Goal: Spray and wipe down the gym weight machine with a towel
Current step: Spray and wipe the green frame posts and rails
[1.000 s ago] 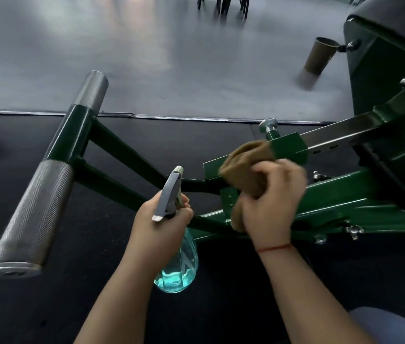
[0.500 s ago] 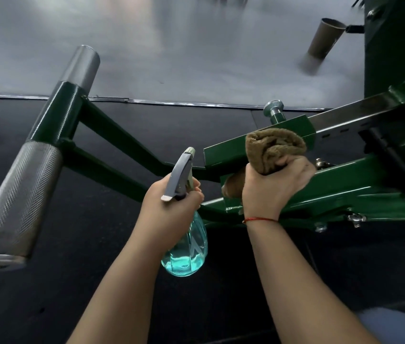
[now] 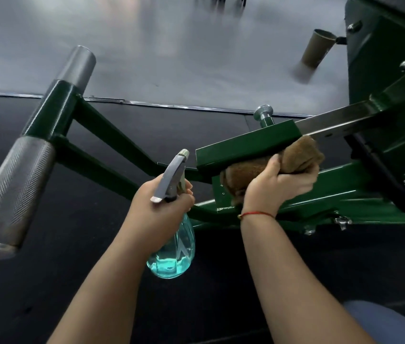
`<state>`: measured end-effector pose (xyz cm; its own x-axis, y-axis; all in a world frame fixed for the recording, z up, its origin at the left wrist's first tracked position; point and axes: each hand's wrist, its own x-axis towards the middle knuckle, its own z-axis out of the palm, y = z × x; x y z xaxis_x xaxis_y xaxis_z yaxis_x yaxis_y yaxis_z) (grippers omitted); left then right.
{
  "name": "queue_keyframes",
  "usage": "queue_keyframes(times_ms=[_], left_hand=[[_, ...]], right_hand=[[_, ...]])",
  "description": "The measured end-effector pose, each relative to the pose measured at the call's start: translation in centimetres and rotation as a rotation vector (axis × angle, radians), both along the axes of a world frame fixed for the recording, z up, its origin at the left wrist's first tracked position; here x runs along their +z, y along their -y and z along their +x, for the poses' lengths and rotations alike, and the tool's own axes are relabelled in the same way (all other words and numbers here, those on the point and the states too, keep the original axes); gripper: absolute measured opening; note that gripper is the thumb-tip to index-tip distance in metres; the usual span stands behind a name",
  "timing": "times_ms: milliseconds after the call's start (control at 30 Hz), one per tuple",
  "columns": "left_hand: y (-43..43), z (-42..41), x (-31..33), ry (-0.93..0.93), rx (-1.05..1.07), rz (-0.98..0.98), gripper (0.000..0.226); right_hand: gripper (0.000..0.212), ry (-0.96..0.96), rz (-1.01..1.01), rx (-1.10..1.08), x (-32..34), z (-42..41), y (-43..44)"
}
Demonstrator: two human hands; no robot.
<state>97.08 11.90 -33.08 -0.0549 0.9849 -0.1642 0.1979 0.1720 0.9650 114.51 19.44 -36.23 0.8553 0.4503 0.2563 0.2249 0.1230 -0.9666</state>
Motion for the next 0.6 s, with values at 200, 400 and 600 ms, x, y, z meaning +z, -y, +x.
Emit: queue_keyframes(times_ms=[200,400,600], left_hand=[[0.3,-1.0,-0.2,-0.02,-0.011,0.017,0.01],[0.2,-2.7,-0.6,-0.043,-0.012,0.002,0.016],[0.0,-2.3,-0.9,-0.039,-0.051,0.013,0.016]], right_hand=[[0.075,-0.102,-0.121,0.089,-3.0,-7.0,1.0],[0.066,-0.301,-0.308,0.367,-5.0,-7.3,2.2],[0.063,-0.287,-0.04,0.158,-3.3,-5.7,3.6]])
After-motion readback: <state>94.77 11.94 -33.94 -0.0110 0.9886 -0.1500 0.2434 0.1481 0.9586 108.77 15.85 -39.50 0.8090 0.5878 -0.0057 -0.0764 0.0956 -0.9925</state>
